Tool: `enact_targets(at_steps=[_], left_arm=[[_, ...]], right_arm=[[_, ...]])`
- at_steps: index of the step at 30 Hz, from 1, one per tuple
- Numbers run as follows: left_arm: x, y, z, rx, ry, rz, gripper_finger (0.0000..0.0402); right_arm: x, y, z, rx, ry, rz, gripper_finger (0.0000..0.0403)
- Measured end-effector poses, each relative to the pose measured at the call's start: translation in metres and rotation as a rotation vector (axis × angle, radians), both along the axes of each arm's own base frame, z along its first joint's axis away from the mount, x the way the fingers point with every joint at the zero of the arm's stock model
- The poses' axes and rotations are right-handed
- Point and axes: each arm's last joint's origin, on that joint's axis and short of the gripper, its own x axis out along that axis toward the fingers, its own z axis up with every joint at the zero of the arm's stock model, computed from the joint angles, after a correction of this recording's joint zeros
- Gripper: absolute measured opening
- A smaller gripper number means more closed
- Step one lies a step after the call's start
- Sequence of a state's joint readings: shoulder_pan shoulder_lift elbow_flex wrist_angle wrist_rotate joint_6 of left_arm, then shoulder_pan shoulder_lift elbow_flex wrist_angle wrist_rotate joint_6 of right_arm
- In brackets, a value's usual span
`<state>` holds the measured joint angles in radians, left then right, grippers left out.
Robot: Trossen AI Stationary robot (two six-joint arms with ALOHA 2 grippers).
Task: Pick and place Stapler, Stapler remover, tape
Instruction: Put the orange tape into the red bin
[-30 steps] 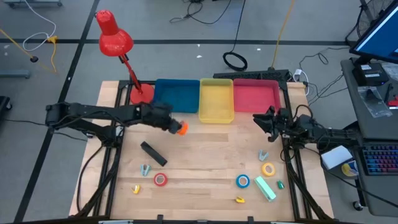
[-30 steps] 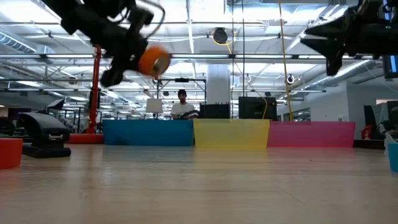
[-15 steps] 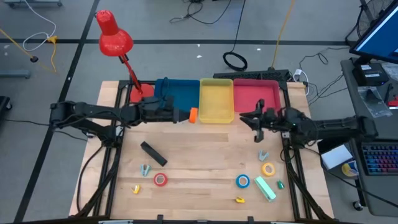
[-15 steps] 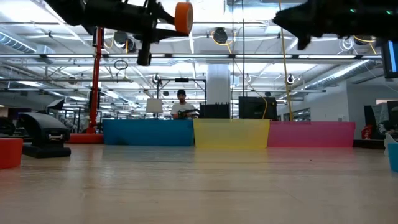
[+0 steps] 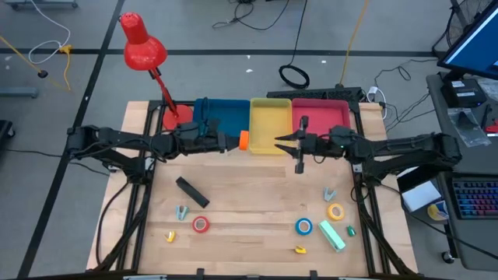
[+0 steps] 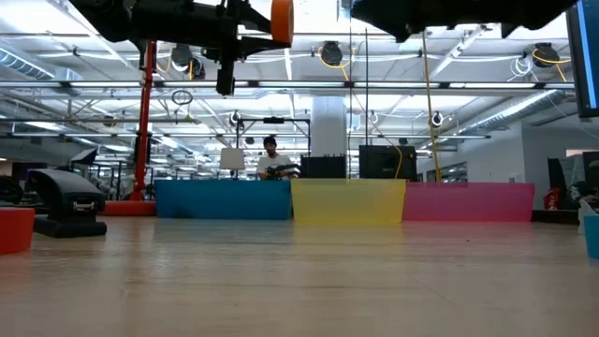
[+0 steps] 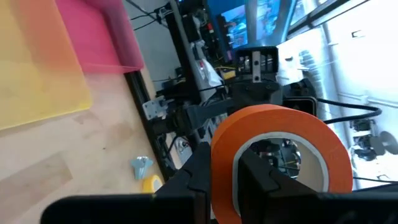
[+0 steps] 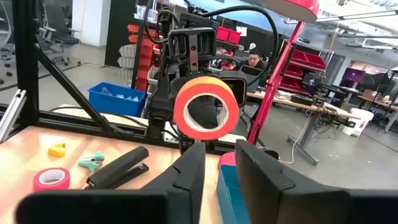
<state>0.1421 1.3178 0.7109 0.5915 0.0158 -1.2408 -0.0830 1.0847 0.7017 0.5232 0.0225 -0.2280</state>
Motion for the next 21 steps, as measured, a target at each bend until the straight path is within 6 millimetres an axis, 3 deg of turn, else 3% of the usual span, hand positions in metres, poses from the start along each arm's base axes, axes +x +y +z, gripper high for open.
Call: enact_targets(at_steps=[12,21], left_arm=[[0.0,0.0,-0.001,-0.043,0.004,-0.006,0.0038],[0.001,-0.006,-0.001,-0.06,0.005,-0.025,0.0038]], right_arm=[[0.032,-0.003,0.001,-0.022,-0.066,-0.006,0.0213],[0.06,-0.007,0.0,-0.055,-0.029,-0.06,0.0239]])
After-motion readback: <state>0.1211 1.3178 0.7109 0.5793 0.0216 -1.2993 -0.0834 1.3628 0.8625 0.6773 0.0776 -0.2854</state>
